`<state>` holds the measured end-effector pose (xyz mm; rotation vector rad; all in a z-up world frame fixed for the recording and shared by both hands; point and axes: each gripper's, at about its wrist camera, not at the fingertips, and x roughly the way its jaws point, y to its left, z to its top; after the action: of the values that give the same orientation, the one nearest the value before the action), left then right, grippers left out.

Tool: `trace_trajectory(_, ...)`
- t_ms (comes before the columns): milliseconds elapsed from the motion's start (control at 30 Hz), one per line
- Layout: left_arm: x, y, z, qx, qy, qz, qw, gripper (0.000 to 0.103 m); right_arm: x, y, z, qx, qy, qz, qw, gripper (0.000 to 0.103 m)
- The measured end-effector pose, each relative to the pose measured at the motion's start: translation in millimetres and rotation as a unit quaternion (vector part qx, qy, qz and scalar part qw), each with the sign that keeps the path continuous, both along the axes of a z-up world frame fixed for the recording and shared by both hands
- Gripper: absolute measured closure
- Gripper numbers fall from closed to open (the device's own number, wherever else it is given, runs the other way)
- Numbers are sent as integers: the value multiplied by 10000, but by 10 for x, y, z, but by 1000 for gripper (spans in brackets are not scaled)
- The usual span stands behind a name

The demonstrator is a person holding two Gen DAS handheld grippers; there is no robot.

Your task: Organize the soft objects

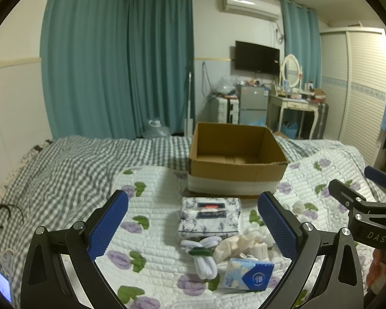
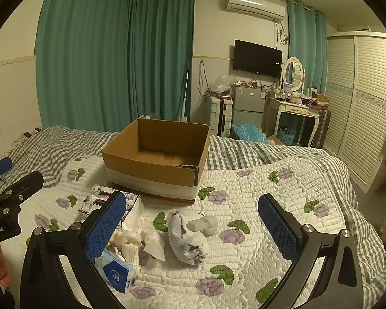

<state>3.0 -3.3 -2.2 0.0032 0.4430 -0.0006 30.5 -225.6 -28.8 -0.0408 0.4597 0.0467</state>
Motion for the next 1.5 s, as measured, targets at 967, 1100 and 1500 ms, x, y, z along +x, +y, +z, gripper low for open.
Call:
trace_trajectory(967, 2, -1, -11, 2, 13, 0, 10000, 0, -3, -20, -36, -33, 54, -7, 10000, 0)
trace_trajectory(1100, -27, 16, -44, -5, 11, -14, 10000, 0, 6, -12, -32, -38, 57, 0, 10000, 0)
trace_trajectory(1500, -89, 29, -24, -27, -45, -34, 10000, 0, -13, -11, 6, -69, 30, 35, 10000, 0)
